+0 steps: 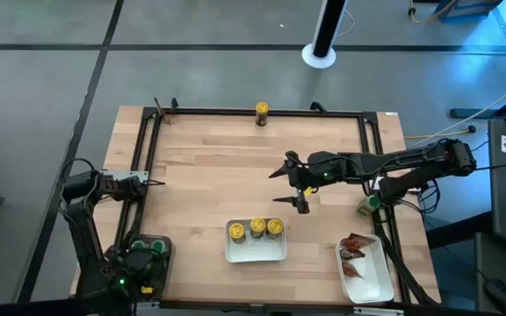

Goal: Sort spices by type
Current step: Put the yellow seasoning bottle into the left white bin

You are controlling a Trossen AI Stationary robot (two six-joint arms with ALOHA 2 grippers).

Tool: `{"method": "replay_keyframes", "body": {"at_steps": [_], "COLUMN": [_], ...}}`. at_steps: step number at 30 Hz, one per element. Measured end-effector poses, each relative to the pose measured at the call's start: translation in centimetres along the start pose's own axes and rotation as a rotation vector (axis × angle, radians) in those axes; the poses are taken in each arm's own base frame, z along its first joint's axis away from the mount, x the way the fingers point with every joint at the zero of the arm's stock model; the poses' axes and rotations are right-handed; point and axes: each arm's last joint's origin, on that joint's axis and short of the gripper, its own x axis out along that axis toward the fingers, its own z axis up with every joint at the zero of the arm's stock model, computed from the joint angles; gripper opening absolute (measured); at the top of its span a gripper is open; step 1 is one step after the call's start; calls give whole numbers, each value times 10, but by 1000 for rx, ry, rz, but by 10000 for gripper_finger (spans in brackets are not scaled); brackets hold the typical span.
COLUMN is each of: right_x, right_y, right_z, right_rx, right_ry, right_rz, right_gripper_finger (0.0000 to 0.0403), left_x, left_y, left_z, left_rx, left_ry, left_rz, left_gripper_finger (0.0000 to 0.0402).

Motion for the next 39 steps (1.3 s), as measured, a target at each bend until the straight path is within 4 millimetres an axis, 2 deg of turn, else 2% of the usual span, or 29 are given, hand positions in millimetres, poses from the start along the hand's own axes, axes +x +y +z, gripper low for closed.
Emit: {"method": "replay_keyframes", "body": {"at_steps": [7, 10, 15, 20, 27, 34, 39], "right_x": [0, 0, 0, 0, 0, 0, 0], "right_y": [0, 0, 0, 0, 0, -1, -4], "right_z": [0, 0, -1, -1, -3, -6, -7], "right_rx": [0, 0, 1, 29, 42, 42, 12], "right_ry": [0, 3, 10, 9, 34, 61, 80], "right_rz": [0, 0, 1, 1, 3, -49, -136], "right_gripper_finger": [342, 342, 342, 342, 342, 342, 342], "left_x": [-30, -43, -54, -52, -42, -28, -24], "left_y": [25, 35, 38, 25, 9, 7, 13], "left_z": [23, 37, 61, 88, 150, 214, 252], "left_rx": [-49, -79, -113, -77, 7, 146, 253], "left_ry": [6, -66, -217, -373, -548, -586, -579], "left_rz": [-73, -184, -332, -345, -203, 15, 82], "left_gripper_finger": [285, 284, 282, 281, 281, 281, 281]}}
